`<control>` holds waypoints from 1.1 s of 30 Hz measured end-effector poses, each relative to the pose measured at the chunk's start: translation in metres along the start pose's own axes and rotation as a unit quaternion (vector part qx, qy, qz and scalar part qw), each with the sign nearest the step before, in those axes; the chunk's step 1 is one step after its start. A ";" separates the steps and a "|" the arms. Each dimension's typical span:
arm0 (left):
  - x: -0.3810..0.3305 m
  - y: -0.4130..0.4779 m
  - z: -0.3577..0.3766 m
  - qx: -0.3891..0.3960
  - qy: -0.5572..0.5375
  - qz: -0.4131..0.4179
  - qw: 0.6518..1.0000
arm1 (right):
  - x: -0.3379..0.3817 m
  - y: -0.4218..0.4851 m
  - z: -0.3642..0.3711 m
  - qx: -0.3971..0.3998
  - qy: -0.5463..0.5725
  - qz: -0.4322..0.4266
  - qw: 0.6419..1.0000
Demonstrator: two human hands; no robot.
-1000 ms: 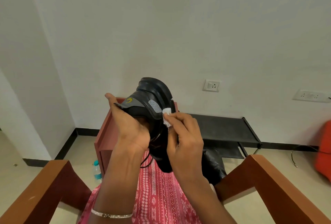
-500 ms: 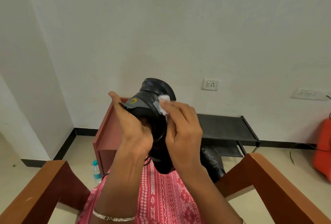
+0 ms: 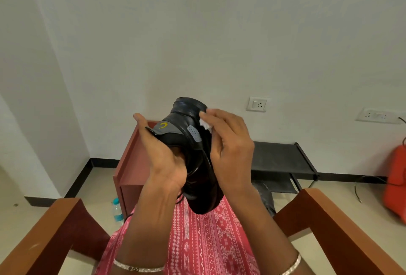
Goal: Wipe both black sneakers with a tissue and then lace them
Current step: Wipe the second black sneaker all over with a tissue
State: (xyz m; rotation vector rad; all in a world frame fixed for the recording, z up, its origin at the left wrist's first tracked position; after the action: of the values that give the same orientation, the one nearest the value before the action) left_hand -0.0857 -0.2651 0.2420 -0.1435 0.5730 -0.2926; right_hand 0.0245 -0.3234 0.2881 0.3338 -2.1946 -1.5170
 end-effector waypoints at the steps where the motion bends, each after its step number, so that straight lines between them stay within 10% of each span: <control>1: -0.004 0.001 -0.003 -0.007 -0.006 0.005 1.000 | -0.002 -0.012 -0.001 0.000 0.007 -0.001 1.000; 33: 0.007 0.004 0.000 0.023 -0.004 -0.018 1.000 | 0.009 -0.010 0.003 -0.005 0.070 0.059 0.996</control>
State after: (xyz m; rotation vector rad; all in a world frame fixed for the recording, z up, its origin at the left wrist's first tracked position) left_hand -0.0790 -0.2637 0.2374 -0.1113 0.5554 -0.3399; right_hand 0.0143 -0.3287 0.2796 0.2937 -2.0602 -1.3976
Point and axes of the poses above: each hand's wrist, its own y-axis towards the middle knuckle, its own z-axis out of the palm, x = y × z, the point moved 7 cm from there along y, towards the middle knuckle, and after that the axes turned 6 degrees about -z, right-handed, at the moved point
